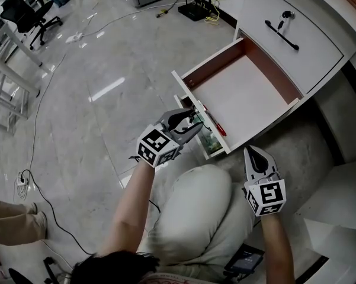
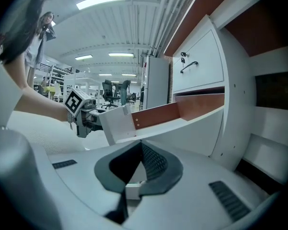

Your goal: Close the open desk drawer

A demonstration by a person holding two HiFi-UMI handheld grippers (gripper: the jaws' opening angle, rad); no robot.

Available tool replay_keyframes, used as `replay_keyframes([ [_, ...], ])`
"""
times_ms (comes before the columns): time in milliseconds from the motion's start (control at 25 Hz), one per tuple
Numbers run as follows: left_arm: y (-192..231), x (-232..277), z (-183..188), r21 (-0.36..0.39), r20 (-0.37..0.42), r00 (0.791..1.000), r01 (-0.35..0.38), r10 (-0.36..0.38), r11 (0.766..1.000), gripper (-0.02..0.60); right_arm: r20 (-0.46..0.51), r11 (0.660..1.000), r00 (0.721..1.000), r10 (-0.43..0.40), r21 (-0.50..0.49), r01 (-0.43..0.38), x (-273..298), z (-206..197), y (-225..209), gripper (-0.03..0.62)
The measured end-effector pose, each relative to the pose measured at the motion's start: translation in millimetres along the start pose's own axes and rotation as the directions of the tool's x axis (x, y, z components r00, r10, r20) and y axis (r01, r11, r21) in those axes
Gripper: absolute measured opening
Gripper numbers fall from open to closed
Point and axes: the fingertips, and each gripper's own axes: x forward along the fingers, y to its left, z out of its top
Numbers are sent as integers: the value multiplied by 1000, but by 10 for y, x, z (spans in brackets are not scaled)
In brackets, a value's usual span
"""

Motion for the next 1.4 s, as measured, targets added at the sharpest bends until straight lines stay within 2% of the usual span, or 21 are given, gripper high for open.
replay_keyframes([
  [160,-37,63,55,20,65,996,59,-60,998,175,-2,1000,1000,5,-18,-5,58,-30,38,12],
  [280,-19,61,60,39,83,993,78,-81,996,178,-5,1000,1000,-10,-24,10,83,-51,20,11],
  [680,-7,82,90,48,77,993,85,-89,995,198,-33,999,999,-39,-19,38,92,-193,-16,11],
  [1000,-3,93,377,57,105,989,95,-101,994,198,-36,994,993,-110,-33,108,42,-10,-187,11],
  [1280,-27,129,627,60,80,991,99,-104,993,199,-31,988,988,-153,-35,151,-36,213,-259,11],
  [1400,-26,155,731,53,72,992,104,-107,993,199,-58,982,980,-190,-22,189,-75,263,-308,12],
])
